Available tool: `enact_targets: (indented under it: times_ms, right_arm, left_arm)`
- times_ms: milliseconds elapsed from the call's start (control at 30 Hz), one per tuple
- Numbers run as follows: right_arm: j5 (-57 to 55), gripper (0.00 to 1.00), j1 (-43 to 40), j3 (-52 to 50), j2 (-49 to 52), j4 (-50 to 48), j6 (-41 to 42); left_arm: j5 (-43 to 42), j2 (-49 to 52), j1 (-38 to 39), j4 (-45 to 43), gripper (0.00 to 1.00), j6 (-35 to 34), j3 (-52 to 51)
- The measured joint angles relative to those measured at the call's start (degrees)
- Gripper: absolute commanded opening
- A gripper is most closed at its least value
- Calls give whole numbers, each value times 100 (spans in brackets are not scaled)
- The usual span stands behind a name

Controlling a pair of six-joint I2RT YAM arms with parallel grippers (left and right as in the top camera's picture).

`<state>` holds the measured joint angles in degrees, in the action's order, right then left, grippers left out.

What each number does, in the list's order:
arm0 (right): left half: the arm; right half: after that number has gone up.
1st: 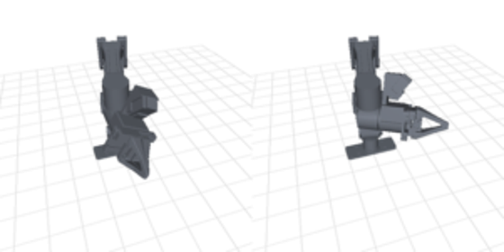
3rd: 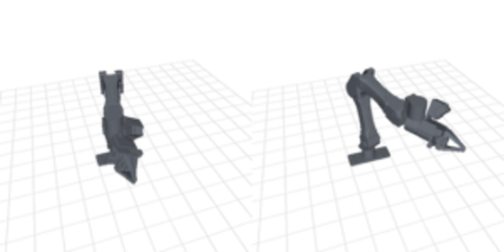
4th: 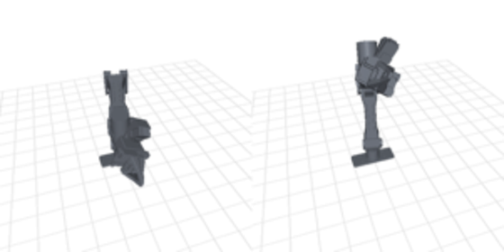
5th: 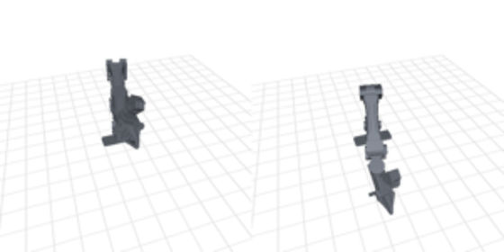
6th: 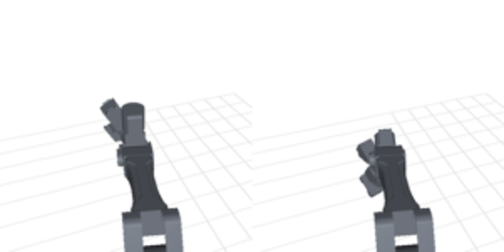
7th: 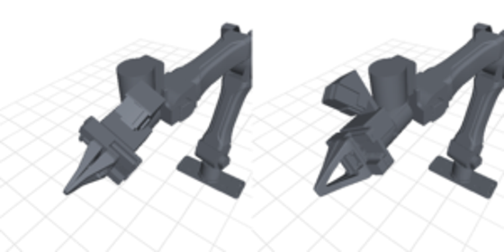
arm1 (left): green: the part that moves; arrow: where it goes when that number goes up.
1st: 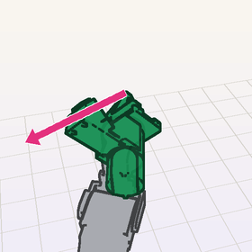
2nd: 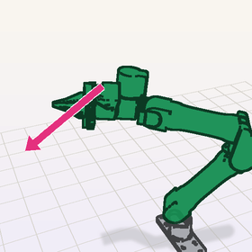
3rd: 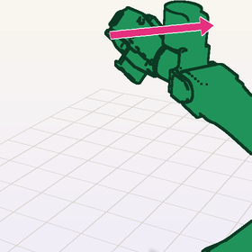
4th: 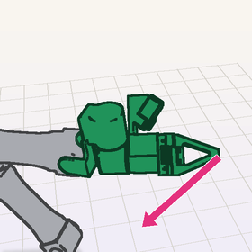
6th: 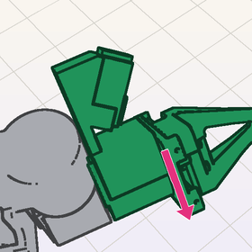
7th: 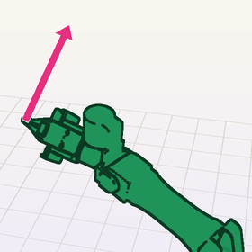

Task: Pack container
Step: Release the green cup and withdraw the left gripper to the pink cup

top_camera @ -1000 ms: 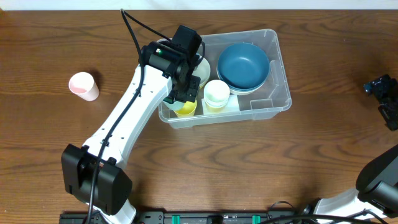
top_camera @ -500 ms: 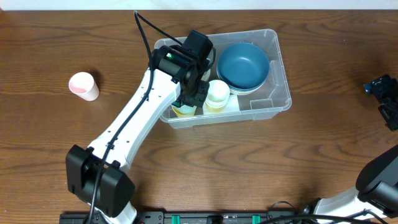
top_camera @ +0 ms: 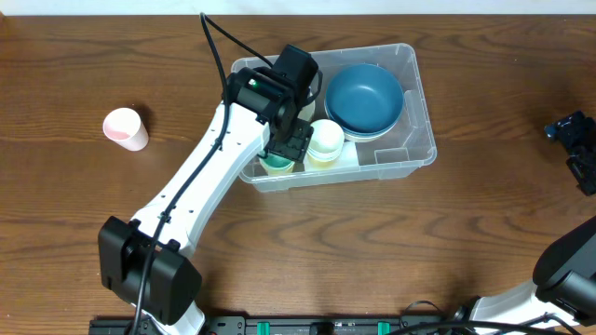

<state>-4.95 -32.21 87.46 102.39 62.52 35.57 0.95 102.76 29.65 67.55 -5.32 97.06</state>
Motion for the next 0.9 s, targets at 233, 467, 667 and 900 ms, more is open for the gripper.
enact_targets:
  times_ms: [233, 467, 667, 900]
  right_arm:
    - [0, 99, 0, 0, 0, 0, 0]
    - [0, 99, 0, 0, 0, 0, 0]
    - [0, 99, 0, 0, 0, 0, 0]
    - [0, 99, 0, 0, 0, 0, 0]
  left_arm:
    - [232, -66, -426, 61, 77, -140, 258]
    - [619, -758, -1711, -216, 81, -496, 356]
    - [769, -802, -2949, -651, 86, -769, 433]
    - [815, -133, -3694, -1102, 92, -785, 433]
